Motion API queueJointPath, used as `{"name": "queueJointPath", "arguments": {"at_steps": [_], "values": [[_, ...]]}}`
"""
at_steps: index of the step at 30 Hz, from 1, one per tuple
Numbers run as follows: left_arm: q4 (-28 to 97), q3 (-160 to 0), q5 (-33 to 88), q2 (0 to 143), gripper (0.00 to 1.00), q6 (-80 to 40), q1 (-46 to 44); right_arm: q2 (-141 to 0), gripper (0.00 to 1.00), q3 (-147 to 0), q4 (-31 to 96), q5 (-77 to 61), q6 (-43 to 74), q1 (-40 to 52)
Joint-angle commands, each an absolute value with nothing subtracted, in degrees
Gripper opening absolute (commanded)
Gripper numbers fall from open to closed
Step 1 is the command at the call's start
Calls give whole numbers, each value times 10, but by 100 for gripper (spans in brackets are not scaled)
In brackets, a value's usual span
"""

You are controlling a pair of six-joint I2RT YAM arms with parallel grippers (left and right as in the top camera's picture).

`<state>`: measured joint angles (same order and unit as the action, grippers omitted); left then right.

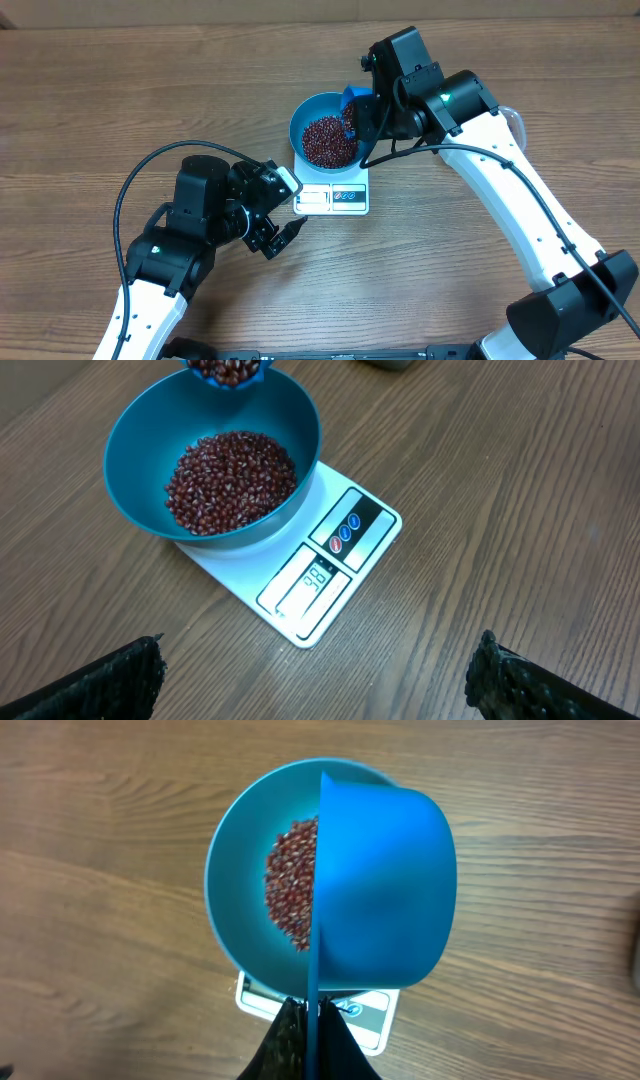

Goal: Scoop item into bowl and weigh 150g on scale
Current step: 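Lift the filled scoop with the right gripper and tip it over the bowl, then hold the blue scoop tipped over the teal bowl to pour beans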

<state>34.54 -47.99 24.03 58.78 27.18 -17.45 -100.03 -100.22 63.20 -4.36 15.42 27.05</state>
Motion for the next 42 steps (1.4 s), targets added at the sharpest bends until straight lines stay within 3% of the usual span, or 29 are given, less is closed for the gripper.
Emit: {"name": "queueJointPath", "arguments": {"at_steps": [1,19,42], "values": [[345,-477,251,589,100,270,-169,-984,4,-1020,620,-10,183,273],[345,-477,251,589,99,270,-169,-984,4,-1020,616,-7,197,284],[345,-477,251,589,100,270,-169,-992,4,-1020,616,106,210,344]]}}
